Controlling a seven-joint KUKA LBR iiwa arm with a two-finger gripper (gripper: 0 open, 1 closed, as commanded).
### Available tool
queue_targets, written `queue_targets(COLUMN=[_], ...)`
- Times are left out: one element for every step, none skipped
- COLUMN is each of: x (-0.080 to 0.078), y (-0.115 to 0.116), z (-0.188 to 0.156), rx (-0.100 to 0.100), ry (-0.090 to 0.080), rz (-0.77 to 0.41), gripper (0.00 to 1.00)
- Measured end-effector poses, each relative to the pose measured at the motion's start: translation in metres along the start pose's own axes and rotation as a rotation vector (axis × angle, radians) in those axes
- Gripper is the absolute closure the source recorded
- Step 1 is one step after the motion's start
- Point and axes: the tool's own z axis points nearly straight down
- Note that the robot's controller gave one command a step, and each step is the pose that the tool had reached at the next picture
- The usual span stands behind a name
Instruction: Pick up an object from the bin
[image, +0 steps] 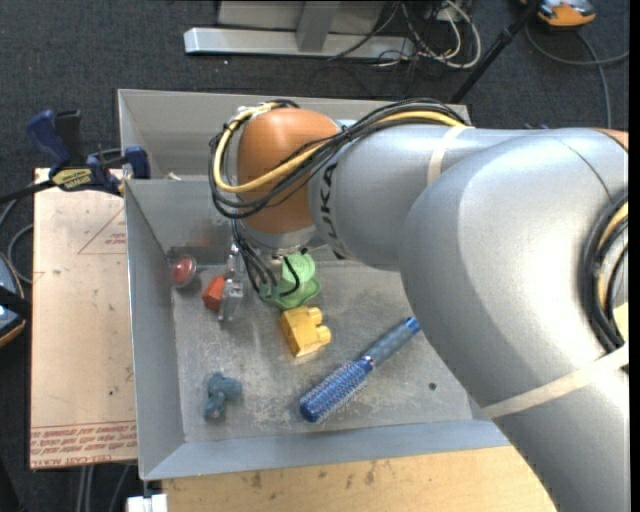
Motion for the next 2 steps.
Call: queue_targets(x=[-0.001,-0.004], y=[0.001,0.002], z=[-0.022,-0.069], rx=[0.002,0.001], ry=[0.003,0.000], rz=[0.000,0.000], gripper=[1.00,1.00])
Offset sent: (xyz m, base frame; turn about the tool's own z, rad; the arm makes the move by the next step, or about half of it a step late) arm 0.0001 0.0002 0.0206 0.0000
